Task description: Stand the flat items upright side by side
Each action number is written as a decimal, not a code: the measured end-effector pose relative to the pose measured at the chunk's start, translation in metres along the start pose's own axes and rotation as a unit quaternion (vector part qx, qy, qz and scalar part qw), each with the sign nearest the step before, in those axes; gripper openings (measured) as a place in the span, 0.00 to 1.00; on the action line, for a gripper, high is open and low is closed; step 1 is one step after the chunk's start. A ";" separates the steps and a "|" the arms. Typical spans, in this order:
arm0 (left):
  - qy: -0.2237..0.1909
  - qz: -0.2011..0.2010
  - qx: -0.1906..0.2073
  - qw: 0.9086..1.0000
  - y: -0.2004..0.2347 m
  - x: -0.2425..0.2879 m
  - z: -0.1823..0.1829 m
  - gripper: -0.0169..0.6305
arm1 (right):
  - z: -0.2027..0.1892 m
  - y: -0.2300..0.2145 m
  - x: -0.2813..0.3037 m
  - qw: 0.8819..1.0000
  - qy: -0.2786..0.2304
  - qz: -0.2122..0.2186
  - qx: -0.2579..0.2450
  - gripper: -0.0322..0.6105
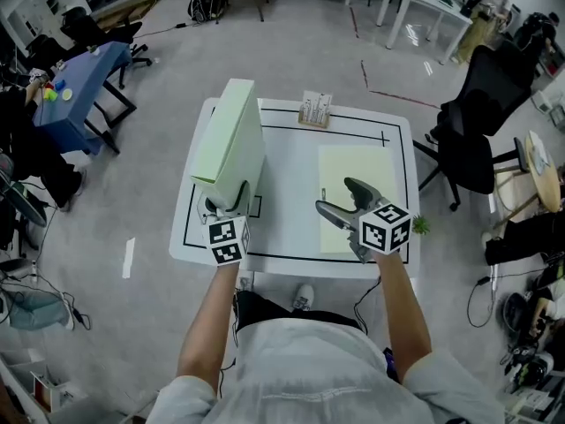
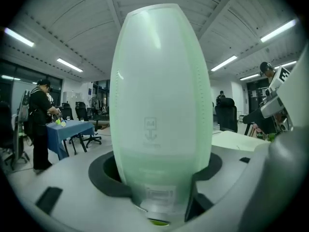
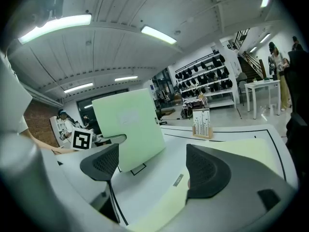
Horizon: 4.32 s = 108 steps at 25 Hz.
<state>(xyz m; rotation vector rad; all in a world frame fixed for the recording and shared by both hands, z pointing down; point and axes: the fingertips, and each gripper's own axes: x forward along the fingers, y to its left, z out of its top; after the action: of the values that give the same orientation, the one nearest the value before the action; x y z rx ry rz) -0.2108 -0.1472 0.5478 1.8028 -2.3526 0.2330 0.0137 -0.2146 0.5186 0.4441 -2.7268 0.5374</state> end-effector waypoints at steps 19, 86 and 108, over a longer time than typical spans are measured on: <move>0.005 0.029 0.004 1.000 -0.022 0.023 -0.003 0.55 | -0.014 -0.026 -0.016 1.000 0.003 -0.017 0.024 0.76; 0.018 -0.333 -0.083 0.939 -0.216 -0.086 0.038 0.48 | -0.046 0.002 -0.209 0.988 -0.040 -0.150 -0.005 0.76; 0.236 -0.286 -0.141 0.918 -0.258 0.035 -0.054 0.53 | -0.062 -0.190 -0.102 0.979 0.035 -0.084 0.184 0.77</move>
<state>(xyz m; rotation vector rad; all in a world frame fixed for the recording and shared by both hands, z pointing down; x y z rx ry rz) 0.0321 -0.2342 0.6135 1.9221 -1.3907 0.2031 0.1894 -0.3325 0.5934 0.7243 -2.4934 0.9947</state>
